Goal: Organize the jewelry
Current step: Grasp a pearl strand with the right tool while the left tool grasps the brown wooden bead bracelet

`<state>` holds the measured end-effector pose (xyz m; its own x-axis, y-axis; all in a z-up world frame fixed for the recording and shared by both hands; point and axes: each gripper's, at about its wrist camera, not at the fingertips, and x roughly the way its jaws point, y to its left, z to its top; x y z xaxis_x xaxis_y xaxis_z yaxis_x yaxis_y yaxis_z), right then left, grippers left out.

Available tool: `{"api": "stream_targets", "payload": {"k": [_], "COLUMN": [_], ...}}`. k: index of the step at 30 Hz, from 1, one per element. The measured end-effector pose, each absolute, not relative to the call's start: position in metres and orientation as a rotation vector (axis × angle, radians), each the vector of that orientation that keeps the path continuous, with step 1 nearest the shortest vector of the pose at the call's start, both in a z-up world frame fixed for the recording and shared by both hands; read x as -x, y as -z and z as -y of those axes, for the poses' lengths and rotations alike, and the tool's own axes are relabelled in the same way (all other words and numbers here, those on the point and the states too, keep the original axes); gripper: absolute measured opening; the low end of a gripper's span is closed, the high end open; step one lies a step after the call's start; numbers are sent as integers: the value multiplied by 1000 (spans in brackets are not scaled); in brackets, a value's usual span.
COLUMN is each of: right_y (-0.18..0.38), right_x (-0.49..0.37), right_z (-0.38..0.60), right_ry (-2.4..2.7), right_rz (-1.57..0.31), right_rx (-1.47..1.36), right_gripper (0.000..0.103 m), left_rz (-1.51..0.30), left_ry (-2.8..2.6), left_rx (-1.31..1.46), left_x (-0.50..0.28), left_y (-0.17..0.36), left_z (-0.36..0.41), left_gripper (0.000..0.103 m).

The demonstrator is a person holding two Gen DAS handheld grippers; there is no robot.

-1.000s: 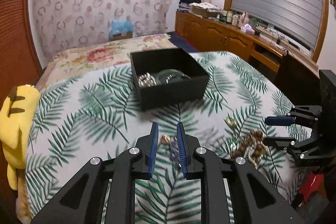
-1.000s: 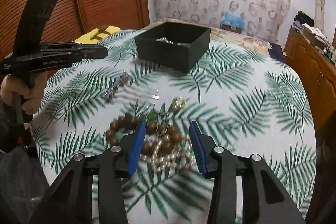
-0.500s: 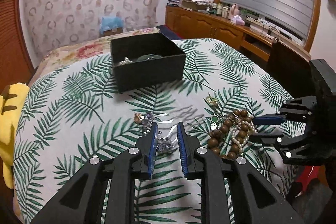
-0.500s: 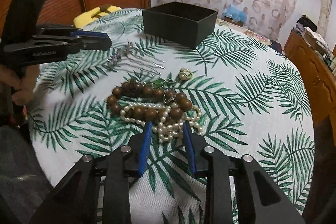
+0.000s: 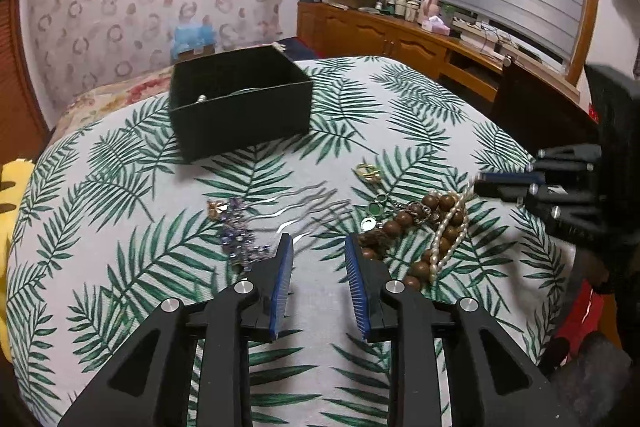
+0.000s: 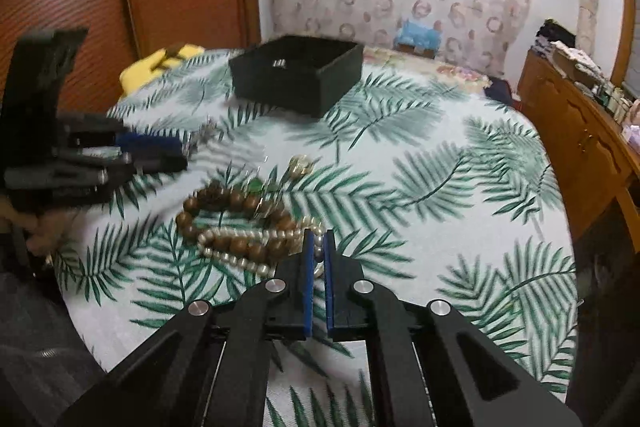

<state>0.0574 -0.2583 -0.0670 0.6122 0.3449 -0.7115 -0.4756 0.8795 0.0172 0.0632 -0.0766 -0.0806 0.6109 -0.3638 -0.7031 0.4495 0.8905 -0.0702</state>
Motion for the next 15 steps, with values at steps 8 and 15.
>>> {"api": "stream_targets", "payload": {"k": [8,15], "right_y": [46,34], "right_x": [-57,-55], "right_z": [276,287], "right_ry": [-418,-368], "right_rz": [-707,-654], "right_rx": [164,155], "right_gripper": [5,5], "left_rz": [-814,-837], "left_ry": [515,533], "left_rx": [-124,-138], "left_x": [-61,-60], "left_y": [86,92], "left_z": [89,96], "left_gripper": [25,25]}}
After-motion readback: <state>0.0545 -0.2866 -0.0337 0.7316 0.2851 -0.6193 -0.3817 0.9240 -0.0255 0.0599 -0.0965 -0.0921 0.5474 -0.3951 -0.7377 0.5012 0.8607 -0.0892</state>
